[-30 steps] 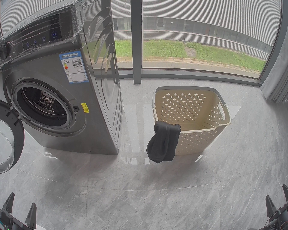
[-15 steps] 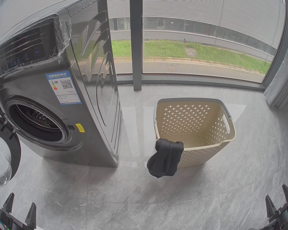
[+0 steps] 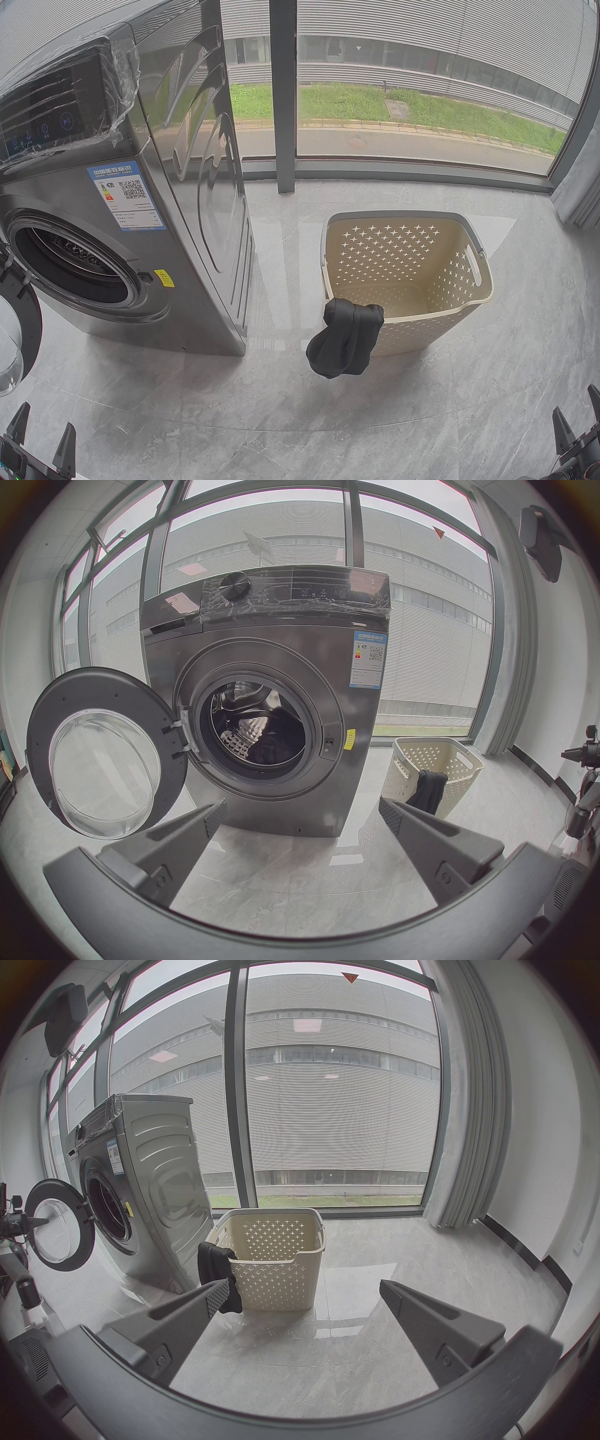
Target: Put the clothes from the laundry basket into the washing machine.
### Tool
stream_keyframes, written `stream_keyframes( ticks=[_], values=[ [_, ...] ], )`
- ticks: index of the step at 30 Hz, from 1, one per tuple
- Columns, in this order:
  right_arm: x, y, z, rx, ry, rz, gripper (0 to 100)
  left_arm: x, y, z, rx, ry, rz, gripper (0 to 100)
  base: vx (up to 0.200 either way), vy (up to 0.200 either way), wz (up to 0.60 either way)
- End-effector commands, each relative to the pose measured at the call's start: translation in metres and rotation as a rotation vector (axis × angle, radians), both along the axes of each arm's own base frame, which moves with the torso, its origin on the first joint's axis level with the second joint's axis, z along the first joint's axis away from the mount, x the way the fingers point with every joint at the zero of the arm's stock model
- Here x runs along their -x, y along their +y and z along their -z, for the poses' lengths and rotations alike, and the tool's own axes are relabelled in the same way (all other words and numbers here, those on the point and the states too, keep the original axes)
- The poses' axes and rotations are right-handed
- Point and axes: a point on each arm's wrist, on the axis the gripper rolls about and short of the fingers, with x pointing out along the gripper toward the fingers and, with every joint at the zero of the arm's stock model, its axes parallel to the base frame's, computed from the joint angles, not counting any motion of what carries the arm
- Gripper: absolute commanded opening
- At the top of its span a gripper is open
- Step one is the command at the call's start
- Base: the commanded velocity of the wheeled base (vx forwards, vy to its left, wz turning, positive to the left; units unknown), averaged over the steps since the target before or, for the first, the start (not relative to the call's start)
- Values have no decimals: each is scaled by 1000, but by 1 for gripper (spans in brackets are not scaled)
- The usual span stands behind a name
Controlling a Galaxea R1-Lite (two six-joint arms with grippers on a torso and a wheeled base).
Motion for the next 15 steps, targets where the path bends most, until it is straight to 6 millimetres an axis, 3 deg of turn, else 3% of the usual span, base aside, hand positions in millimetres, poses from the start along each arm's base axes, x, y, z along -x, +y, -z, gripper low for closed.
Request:
stream_keyframes(
  ticks=[1,15],
  values=[
    [0,0,3,0,2,0,100,0,0,5,0,6,0,100,0,0,0],
    [1,0,-2,-6,-30,0,100,0,0,5,2,6,3,100,0,0,0]
  ],
)
